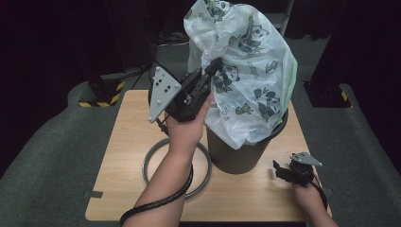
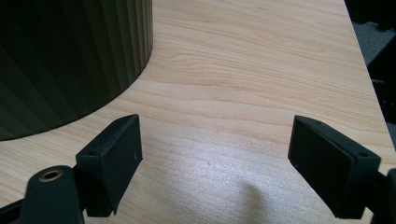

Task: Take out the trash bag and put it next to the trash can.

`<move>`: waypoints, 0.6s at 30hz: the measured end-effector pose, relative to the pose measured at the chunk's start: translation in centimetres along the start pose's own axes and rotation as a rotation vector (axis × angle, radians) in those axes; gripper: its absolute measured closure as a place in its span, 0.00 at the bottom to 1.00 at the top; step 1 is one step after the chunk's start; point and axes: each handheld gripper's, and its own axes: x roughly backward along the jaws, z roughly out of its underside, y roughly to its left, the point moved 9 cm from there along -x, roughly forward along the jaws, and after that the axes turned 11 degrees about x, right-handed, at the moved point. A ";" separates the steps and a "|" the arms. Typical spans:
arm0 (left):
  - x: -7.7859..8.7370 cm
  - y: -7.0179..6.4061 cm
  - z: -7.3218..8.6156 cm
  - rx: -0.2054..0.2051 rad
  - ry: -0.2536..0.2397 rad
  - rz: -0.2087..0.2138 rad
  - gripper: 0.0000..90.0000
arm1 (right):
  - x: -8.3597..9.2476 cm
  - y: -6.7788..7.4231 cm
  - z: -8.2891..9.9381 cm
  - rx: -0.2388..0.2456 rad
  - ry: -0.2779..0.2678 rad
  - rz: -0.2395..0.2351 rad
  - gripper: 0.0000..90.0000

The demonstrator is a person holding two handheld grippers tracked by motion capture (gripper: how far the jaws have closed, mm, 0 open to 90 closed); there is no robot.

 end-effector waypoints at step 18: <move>3.4 1.8 -2.8 -0.009 -0.060 -0.055 0.99 | -0.2 -1.2 0.6 -0.073 0.033 0.020 0.22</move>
